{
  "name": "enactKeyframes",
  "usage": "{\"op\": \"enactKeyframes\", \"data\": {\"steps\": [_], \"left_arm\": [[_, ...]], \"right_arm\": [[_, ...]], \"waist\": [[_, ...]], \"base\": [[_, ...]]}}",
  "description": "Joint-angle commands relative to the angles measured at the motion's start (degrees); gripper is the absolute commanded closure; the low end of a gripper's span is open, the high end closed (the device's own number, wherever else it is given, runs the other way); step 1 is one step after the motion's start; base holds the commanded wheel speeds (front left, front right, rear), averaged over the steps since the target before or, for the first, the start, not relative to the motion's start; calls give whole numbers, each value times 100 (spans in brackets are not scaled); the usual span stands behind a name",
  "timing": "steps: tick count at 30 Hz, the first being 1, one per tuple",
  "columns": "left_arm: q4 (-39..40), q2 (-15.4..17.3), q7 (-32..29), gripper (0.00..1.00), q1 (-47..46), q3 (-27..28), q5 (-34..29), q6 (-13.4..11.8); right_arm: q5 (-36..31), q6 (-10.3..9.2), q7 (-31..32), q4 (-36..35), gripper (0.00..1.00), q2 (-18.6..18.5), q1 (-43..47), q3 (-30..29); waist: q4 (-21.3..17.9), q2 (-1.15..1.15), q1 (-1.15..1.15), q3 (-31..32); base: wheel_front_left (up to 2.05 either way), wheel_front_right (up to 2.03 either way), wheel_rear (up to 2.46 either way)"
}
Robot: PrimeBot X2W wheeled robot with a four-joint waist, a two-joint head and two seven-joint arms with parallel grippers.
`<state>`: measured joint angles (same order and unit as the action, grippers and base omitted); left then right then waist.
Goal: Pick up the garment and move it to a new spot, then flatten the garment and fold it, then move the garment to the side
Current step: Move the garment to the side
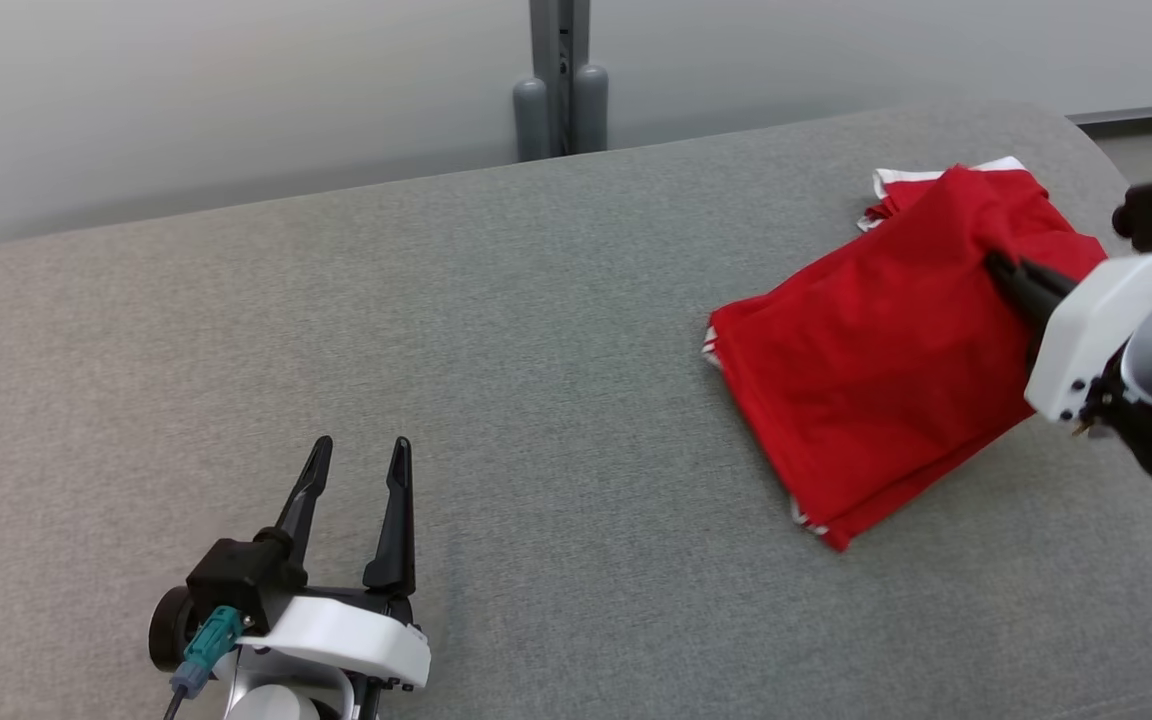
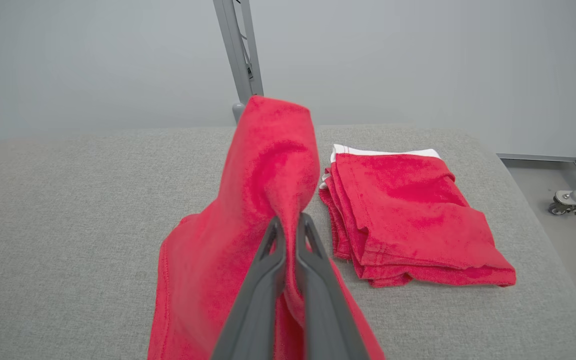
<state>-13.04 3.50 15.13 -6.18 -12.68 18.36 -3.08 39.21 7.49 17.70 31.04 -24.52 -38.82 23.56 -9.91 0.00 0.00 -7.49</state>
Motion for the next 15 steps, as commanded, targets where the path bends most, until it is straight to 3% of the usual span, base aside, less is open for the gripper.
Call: {"op": "enactKeyframes", "data": {"steps": [1, 15], "left_arm": [[3, 19, -2, 0, 28, -1, 36, 7], [34, 20, -2, 0, -137, -9, -77, 52]], "right_arm": [[-76, 0, 65, 109, 100, -21, -224, -51], [-563, 0, 290, 1103, 100, -282, -1473, -324]], "waist": [[130, 0, 0, 54], [576, 0, 0, -294]], "base": [[0, 0, 0], [0, 0, 0]]}}
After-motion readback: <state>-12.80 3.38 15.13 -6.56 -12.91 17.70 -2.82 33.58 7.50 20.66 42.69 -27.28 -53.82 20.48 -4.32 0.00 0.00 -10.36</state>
